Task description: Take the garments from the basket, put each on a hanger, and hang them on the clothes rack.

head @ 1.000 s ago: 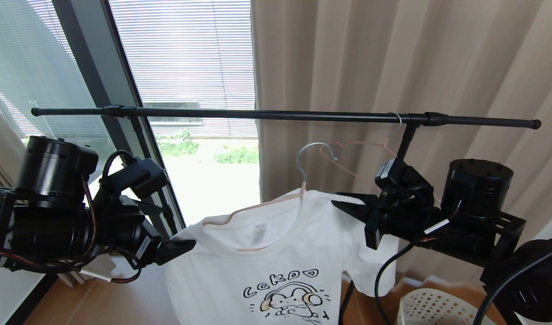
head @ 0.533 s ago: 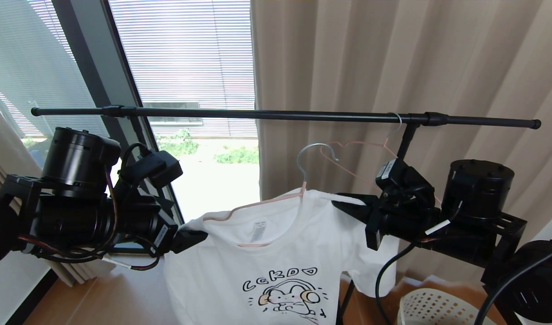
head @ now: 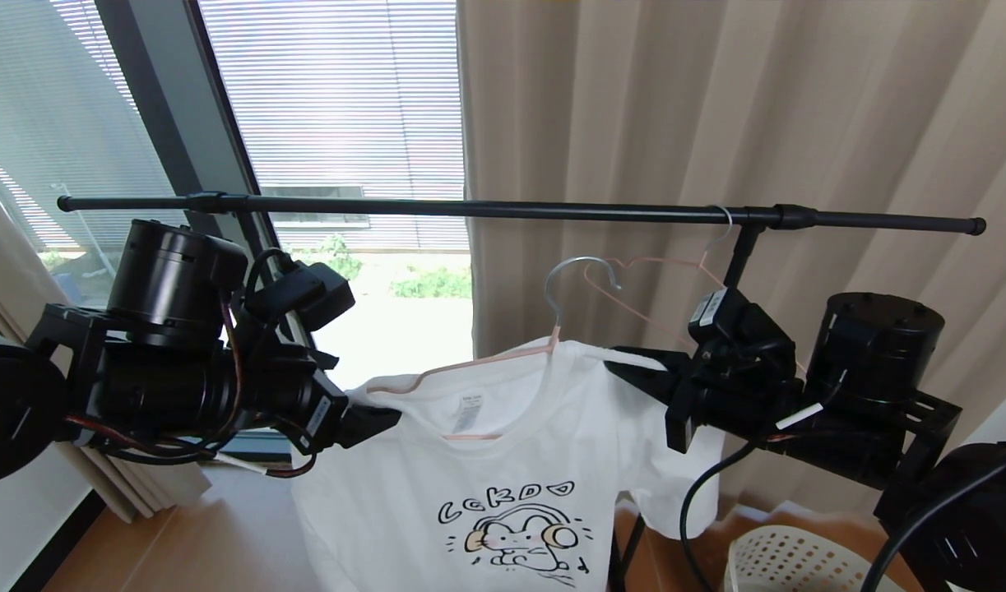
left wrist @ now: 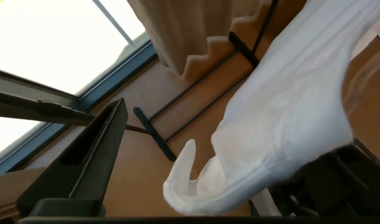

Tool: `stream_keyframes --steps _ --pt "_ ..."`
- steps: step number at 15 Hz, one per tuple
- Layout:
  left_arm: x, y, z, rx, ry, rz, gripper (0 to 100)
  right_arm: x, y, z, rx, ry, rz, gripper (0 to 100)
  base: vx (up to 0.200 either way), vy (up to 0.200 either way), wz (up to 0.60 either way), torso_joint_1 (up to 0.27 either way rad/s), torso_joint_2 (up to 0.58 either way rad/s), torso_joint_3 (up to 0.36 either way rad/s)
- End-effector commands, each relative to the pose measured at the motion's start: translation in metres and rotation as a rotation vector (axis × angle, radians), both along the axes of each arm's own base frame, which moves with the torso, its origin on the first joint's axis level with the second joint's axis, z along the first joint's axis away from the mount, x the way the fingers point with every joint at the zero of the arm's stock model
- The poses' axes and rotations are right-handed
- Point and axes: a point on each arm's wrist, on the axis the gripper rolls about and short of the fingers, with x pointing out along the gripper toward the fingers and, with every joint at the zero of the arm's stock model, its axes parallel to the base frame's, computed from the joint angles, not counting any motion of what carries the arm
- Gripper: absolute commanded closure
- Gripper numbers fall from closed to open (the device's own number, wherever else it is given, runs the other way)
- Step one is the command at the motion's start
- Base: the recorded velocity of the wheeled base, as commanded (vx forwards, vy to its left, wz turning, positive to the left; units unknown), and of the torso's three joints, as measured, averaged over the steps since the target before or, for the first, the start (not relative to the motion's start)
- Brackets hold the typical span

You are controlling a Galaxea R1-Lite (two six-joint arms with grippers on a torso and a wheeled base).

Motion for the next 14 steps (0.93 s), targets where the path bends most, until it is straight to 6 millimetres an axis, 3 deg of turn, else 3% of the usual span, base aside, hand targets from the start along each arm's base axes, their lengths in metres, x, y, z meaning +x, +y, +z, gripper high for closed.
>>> stream_keyframes --steps 1,7,14 --pt "0.004 -0.004 -0.003 0.000 0.001 -0.009 0 0.000 0.000 -0.001 -0.002 0.001 0.002 100 0.000 0.000 0.00 0.000 0.00 0.000" --pt "-0.002 -0.021 -0.003 -0.017 -0.011 -0.143 0 -0.001 0.000 -0.002 -0.004 0.005 0.002 100 0.000 0.000 0.00 0.000 0.00 0.000" --pt "-0.005 -0.024 0.002 -0.047 -0.058 -0.380 0 -0.001 0.000 -0.001 -0.003 0.003 0.002 100 0.000 0.000 0.00 0.000 0.00 0.000"
